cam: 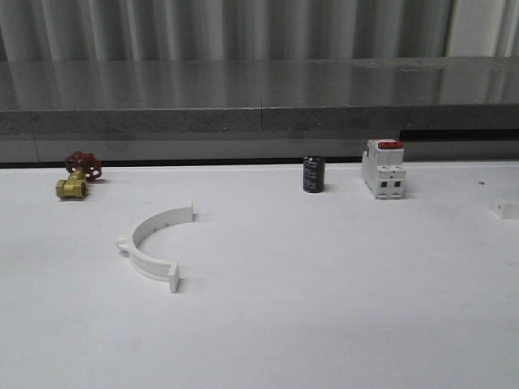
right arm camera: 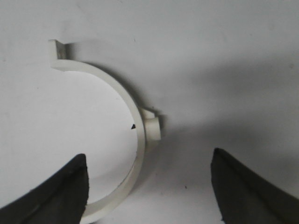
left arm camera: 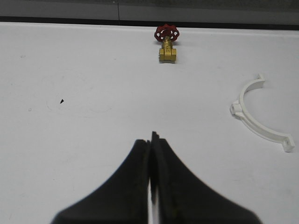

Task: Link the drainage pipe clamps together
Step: 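Grasp the second white half-ring by its end tab with the right gripper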

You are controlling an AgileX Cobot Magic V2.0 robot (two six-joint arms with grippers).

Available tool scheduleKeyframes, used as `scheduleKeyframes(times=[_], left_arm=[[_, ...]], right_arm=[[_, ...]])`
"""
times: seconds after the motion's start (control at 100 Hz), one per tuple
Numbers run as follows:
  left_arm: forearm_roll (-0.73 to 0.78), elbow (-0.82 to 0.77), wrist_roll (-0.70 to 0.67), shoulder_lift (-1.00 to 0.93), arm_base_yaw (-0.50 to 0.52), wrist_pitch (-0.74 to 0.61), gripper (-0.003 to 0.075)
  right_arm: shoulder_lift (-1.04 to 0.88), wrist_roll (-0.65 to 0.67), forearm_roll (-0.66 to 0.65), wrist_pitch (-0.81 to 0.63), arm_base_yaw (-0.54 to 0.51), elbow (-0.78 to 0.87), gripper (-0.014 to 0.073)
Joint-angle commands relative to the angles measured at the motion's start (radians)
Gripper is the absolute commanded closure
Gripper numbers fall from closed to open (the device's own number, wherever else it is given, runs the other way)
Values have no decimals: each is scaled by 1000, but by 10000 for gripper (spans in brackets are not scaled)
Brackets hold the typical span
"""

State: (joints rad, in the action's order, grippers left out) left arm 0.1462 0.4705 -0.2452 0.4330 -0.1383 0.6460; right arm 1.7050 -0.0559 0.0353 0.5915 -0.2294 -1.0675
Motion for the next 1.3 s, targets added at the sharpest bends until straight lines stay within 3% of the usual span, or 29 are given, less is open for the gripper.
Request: scheduleKeyframes(times=[0.0, 0.44, 0.54, 0.67, 0.82, 1.29], left_arm=[[7, 28, 1, 3, 3, -72, 741], [7, 28, 1, 3, 3, -72, 741], [7, 28, 1, 3, 3, -72, 741], [7, 28, 1, 3, 3, -72, 741], [7, 28, 1, 3, 3, -72, 741], [7, 28, 1, 3, 3, -72, 741]], right_arm=[[28, -43, 8, -44, -8, -59, 53], [137, -76, 9, -68, -8, -96, 57], [137, -76, 13, -62, -8, -96, 144], [137, -76, 25, -49, -8, -96, 355], [137, -76, 32, -21, -8, -96, 501], [132, -75, 39, 26, 9, -132, 519]])
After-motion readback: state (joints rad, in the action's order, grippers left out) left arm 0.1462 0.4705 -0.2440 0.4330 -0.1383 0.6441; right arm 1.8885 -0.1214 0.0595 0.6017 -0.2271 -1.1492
